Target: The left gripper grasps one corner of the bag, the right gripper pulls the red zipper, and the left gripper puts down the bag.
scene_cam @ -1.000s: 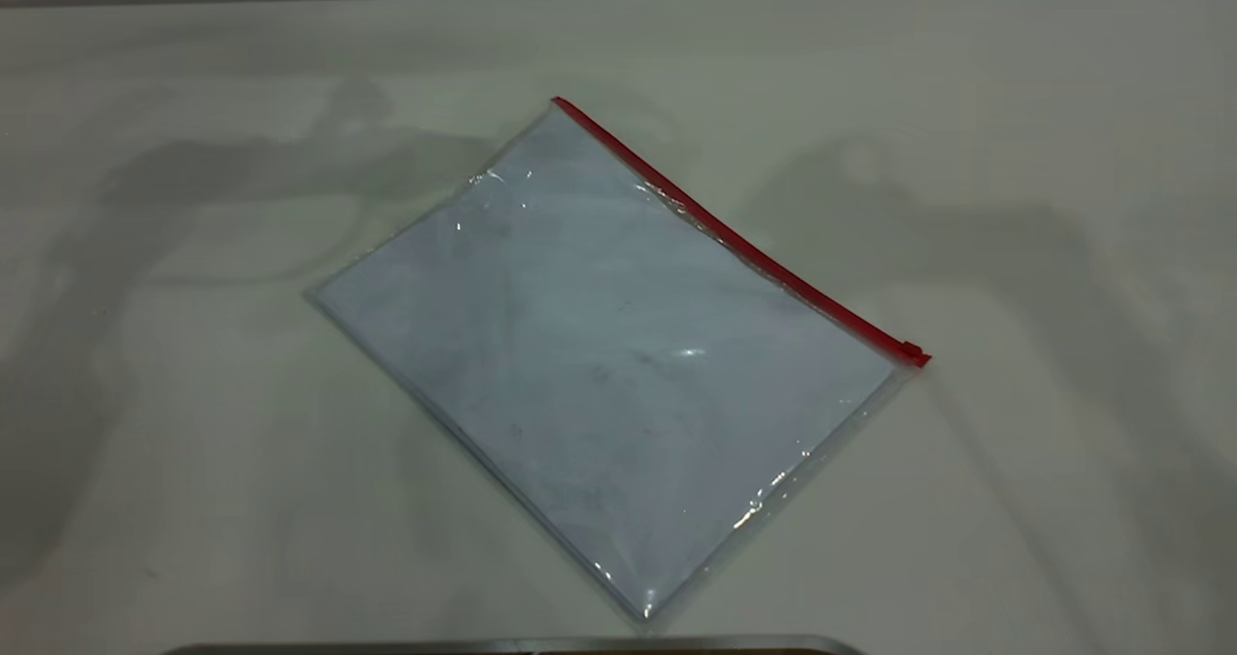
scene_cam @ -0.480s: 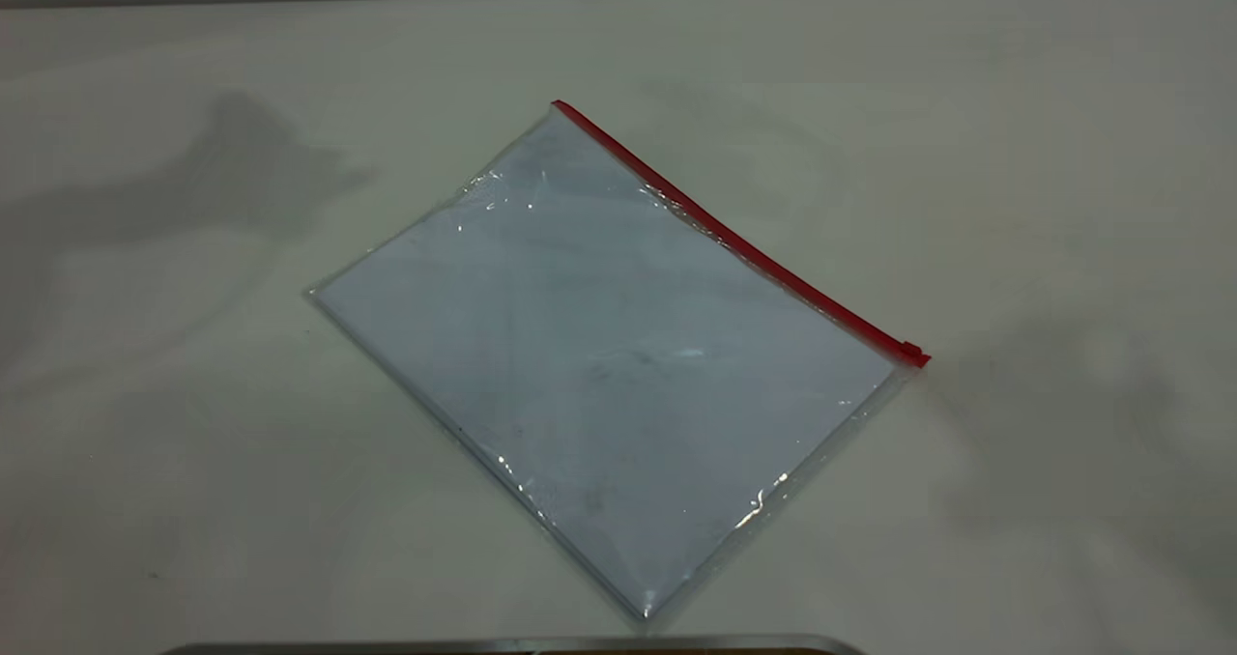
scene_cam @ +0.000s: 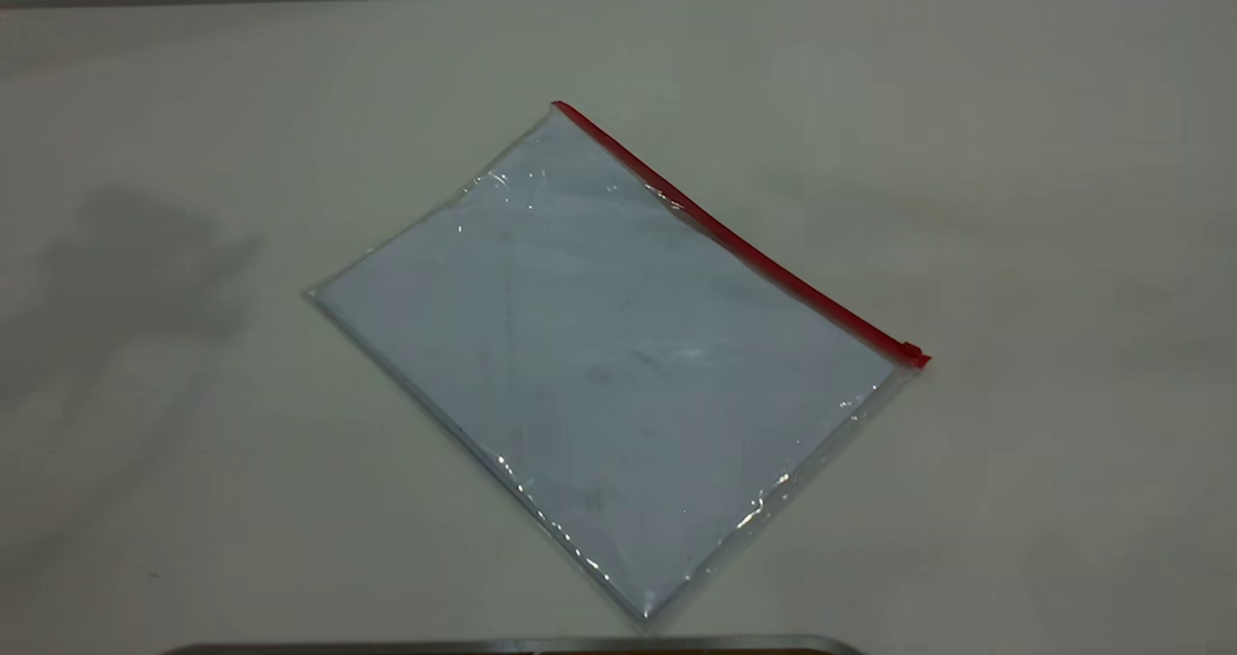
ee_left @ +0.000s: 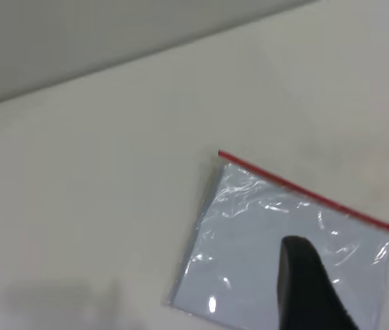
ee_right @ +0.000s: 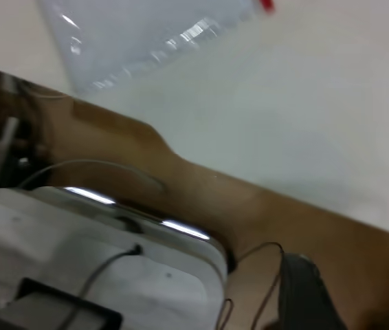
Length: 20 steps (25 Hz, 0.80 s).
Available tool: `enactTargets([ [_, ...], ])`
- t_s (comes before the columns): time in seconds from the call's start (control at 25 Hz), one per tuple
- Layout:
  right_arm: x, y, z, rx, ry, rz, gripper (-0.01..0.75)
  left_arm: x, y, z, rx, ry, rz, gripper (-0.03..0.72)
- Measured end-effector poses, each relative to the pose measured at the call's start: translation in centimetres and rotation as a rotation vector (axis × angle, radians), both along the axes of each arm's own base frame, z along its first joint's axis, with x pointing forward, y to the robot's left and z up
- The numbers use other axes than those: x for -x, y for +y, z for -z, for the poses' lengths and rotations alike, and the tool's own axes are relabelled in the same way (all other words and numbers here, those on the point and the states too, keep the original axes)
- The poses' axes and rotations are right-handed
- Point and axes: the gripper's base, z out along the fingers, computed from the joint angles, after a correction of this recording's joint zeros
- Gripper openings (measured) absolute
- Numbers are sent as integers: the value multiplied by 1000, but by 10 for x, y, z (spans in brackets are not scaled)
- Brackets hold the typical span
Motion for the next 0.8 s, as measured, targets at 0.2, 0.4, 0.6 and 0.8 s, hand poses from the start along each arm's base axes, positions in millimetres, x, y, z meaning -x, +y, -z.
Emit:
enactTargets([
  [0.2,31,-13,22,-9,-157,75,375,81,-5,7,12,27,-20,379],
  [0.4,44,-17,23,-45,-300,88,375,165,-5,55,-33,80,-38,364],
  [0.6,47,-17,23,-52,-321,89,375,242,1,92,-113,8,-127,360],
  [0.8,47,-17,24,-51,-319,89,375,284,13,119,-163,-51,-312,360],
])
